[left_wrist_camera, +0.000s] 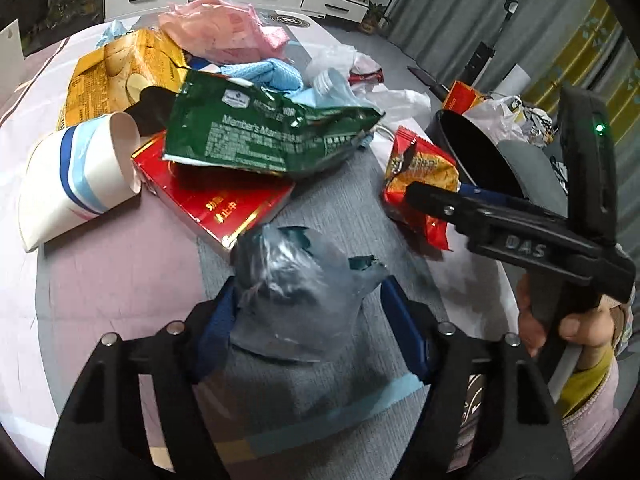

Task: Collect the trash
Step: 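Grasp the clear plastic bag with left tool while right tool grasps red wrapper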

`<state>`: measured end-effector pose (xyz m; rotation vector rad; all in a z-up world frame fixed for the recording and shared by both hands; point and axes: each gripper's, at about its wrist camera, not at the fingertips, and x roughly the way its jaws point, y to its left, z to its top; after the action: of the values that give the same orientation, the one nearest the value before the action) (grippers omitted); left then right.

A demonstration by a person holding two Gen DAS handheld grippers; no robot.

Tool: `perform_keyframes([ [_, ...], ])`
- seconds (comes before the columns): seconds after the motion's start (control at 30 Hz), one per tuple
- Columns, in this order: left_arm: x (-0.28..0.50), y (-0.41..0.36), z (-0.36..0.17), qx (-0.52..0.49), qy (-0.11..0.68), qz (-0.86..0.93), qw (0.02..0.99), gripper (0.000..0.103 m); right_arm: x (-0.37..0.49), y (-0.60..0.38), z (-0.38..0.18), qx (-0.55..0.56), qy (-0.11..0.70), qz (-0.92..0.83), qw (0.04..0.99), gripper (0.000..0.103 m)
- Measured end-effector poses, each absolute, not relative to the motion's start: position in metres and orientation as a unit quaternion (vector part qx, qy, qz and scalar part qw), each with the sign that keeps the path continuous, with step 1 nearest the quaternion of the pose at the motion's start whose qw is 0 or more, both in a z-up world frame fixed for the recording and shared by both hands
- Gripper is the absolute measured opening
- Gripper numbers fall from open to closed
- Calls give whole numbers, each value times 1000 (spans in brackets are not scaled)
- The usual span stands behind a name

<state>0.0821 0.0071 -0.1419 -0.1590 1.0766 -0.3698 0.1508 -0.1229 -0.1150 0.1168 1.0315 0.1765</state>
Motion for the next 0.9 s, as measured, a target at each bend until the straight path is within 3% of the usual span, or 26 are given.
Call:
perform_keyframes([
  [0.03, 82, 10, -142, -75, 506, -171, 842, 69, 152, -122, -116, 52, 491, 83, 866, 80],
  [0.1, 80, 13, -142, -74, 503, -164, 845, 52, 152, -120, -117, 49, 485, 80, 869, 72],
  [0.57, 59, 29, -121, -88, 478, -196, 852, 50, 137, -144, -106, 90, 456, 80, 882, 72],
  [0.67, 58, 30, -120, -87, 481, -201, 849, 50, 132, -149, -99, 93, 441, 84, 889, 79],
  [0.9, 60, 25, -124, -86, 487, -206, 844, 51, 130, -131, -98, 72, 439, 102, 890, 79],
])
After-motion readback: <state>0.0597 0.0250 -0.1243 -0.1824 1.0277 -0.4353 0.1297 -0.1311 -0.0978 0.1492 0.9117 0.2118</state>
